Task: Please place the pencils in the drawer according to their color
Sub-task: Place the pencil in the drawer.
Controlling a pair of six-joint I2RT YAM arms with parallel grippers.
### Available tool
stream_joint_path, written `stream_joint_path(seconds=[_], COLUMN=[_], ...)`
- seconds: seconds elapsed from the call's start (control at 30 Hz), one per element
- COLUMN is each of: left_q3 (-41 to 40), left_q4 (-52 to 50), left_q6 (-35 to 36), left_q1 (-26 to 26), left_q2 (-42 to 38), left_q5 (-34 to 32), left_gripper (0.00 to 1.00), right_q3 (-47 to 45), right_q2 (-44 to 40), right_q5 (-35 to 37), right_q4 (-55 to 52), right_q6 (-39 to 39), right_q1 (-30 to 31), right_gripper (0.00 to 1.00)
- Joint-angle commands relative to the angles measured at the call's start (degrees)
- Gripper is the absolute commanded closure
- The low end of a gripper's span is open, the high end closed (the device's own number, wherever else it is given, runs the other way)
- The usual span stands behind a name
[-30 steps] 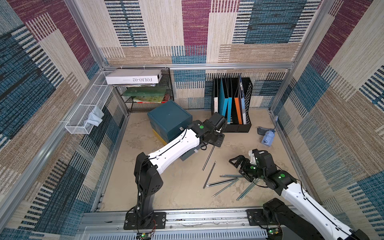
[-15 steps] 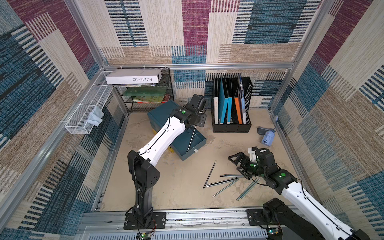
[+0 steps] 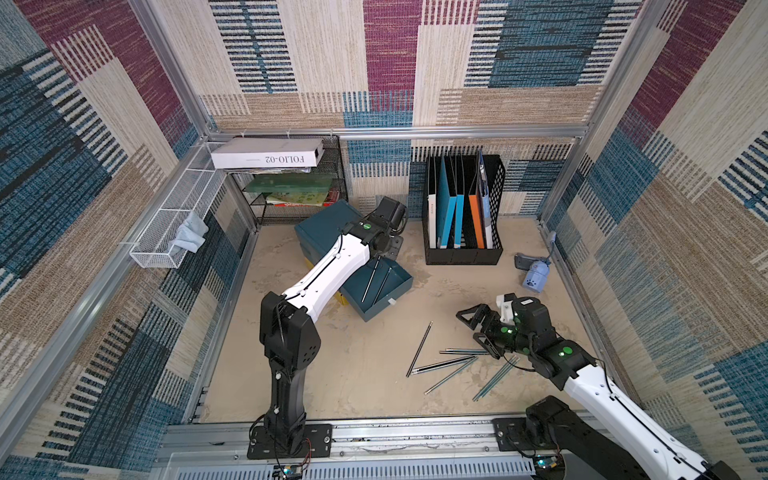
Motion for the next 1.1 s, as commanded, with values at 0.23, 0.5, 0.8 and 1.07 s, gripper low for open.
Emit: stream_joint_path(seconds=[0.23,0.5,0.8,1.07], left_q3=[-9.2,-10.8,-9.2,-5.1], left_q4=[3.4,3.0,1.8,-0.3], left_q6=[-3.2,-3.9,-3.9,-5.9], left_q1=[0.0,-0.2,-0.5,-1.3], left_q2=[-4.7,-5.4,-6.1,-8.5], left_q5=[2.2,4.1,5.3,8.9], left_gripper=[1.0,0.94,0.64,0.56], right_q3=[-0.9,-0.5,0.0,0.2], right_q2=[0.0,0.4,0.6,0.5], right_q5=[0.6,1.2,1.7,2.7], right_q4=[1.4,1.1,0.7,-0.4], right_q6=[-0.1,-0.9,-1.5,-2.7], right_q1=[0.1,0.1,0.0,0.0], right_gripper=[0.01,0.0,0.0,0.0])
